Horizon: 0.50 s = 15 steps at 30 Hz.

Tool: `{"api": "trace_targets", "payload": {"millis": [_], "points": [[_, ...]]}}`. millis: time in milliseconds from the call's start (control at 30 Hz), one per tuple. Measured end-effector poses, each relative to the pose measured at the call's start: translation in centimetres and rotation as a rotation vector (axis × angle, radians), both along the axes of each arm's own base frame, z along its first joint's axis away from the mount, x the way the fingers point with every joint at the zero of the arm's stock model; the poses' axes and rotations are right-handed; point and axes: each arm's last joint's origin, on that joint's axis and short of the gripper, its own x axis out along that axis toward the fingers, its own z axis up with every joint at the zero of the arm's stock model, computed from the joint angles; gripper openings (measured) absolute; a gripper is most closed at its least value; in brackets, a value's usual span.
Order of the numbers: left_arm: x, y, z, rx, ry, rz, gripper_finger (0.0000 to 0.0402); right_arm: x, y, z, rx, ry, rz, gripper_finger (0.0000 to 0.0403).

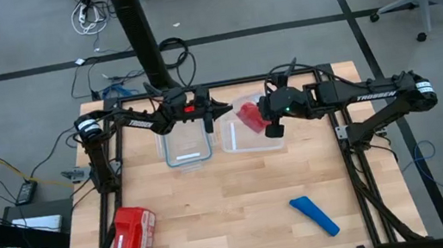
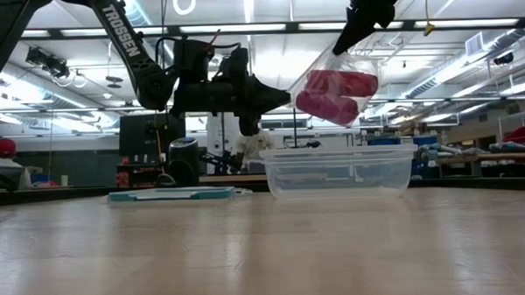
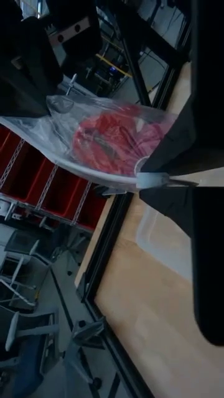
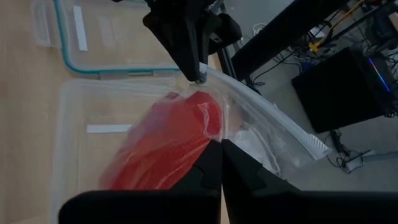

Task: Roll bandage
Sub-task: Open the transparent zip bag

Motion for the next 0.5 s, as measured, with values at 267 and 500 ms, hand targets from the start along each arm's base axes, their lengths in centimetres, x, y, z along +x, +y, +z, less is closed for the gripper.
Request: {"api": "trace_targets", "payload": {"millis": [267, 500], "points": [[-0.3, 0.2, 0.0, -0.067, 0.007, -0.083, 0.0018, -0.6, 0.5, -0.2, 0.078, 0.004, -0.021, 0.0047], [-0.3, 0.4, 0.1, -0.088, 0.016, -0.115, 0.0018, -2.3, 1.1, -1.1, 0.187, 0.096, -0.141, 0.0096]]}}
